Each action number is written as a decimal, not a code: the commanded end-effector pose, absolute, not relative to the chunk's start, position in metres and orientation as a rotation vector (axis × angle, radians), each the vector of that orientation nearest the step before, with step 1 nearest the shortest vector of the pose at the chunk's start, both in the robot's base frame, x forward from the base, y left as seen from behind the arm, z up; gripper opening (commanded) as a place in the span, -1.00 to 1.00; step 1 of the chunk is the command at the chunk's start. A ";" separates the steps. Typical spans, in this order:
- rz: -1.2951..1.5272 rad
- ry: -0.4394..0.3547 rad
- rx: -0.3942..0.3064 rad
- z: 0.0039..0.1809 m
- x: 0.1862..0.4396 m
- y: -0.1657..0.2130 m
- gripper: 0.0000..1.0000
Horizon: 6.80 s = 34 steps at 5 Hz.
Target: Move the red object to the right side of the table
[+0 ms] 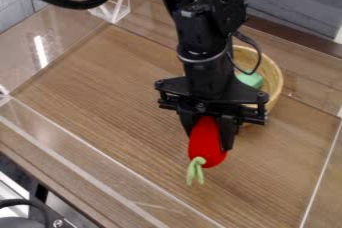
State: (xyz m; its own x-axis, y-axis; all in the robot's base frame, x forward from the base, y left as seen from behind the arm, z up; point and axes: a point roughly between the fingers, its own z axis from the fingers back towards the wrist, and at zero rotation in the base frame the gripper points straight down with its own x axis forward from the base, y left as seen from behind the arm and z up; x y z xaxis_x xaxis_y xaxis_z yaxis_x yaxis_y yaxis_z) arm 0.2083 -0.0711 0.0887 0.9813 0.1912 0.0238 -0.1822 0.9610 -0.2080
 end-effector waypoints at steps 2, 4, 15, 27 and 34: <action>0.037 -0.082 -0.247 0.109 0.233 -0.114 -1.00; 0.140 -0.079 -0.244 0.078 0.253 -0.092 -1.00; 0.055 0.021 -0.241 0.062 0.247 -0.123 -1.00; 0.434 -0.015 -0.230 0.071 0.253 -0.095 1.00; 0.322 0.012 -0.202 0.067 0.283 -0.117 1.00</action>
